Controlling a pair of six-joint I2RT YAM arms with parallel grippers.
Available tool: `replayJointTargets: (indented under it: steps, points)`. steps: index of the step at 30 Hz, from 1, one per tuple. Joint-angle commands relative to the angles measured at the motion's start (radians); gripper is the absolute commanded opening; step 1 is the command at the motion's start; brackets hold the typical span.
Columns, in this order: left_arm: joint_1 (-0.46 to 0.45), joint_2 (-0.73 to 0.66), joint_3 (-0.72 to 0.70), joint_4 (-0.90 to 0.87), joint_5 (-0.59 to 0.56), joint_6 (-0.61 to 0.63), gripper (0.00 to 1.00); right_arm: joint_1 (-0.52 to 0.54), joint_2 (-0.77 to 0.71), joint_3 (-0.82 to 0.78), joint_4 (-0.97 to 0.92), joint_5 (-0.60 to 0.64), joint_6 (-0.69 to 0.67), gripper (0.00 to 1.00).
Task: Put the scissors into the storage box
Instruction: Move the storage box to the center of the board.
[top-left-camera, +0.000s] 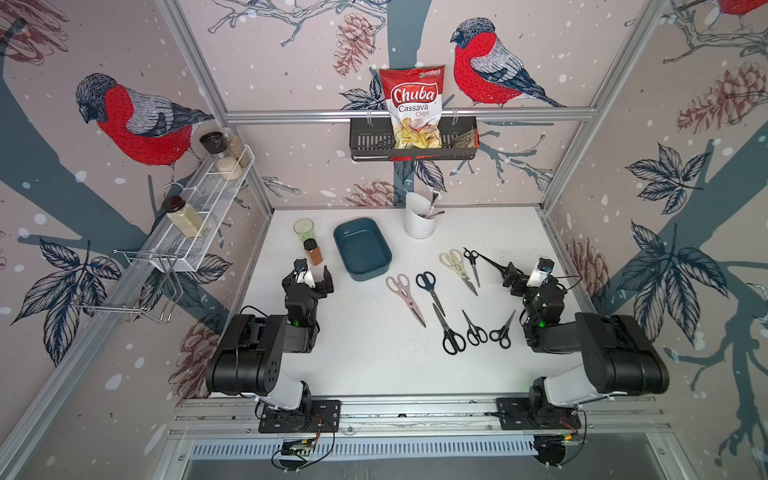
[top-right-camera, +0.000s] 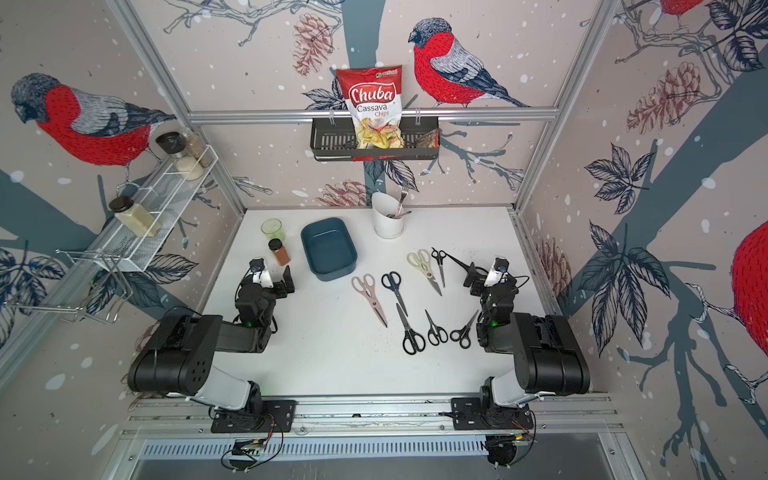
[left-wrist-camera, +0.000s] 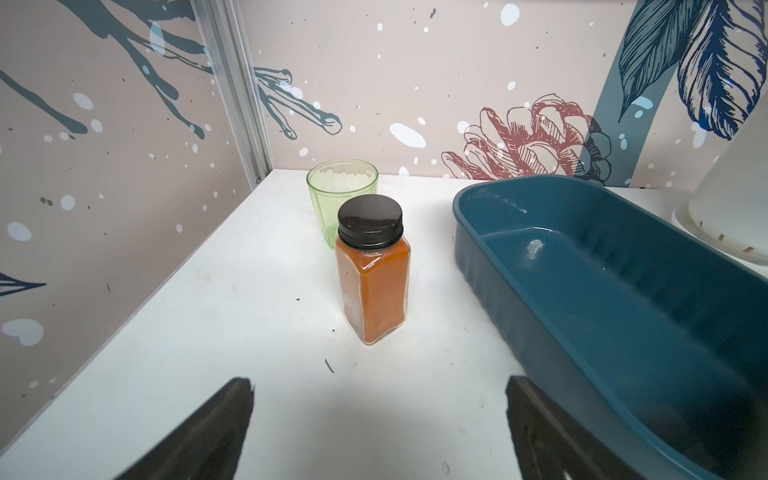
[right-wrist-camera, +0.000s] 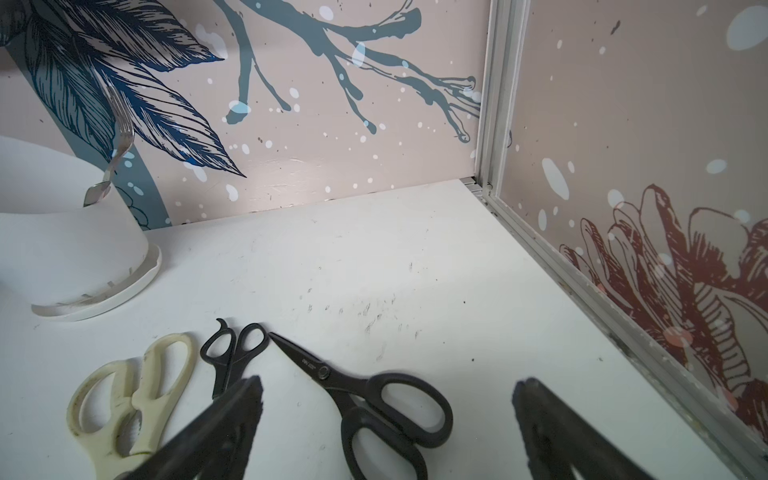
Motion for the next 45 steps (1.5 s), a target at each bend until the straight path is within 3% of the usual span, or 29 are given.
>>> replayJointTargets:
  steps: [1,30,32,34,36,39,45]
  points:
    - [0.002,-0.004,0.004,0.021,0.003,0.000,0.98,0.003,-0.004,0.002,0.004,-0.013,0.009,1.00]
    - [0.006,-0.004,0.006,0.017,0.010,-0.002,0.98,0.002,-0.002,0.003,0.003,-0.016,0.009,1.00]
    - [-0.004,-0.014,0.015,0.001,-0.035,-0.007,0.98,0.001,-0.003,0.003,0.003,-0.015,0.010,1.00]
    - [-0.020,-0.058,0.078,-0.120,-0.097,-0.012,0.97,0.002,-0.003,0.003,0.003,-0.015,0.010,1.00]
    - [-0.031,-0.116,0.228,-0.458,-0.127,-0.060,0.95,0.002,-0.002,0.004,0.002,-0.014,0.009,1.00]
    - [-0.057,-0.154,0.379,-0.771,-0.154,-0.148,0.95,0.002,-0.001,0.005,0.003,-0.014,0.010,1.00]
    - [-0.124,-0.157,0.558,-1.120,-0.158,-0.343,0.95,0.002,-0.001,0.006,0.000,-0.015,0.009,1.00]
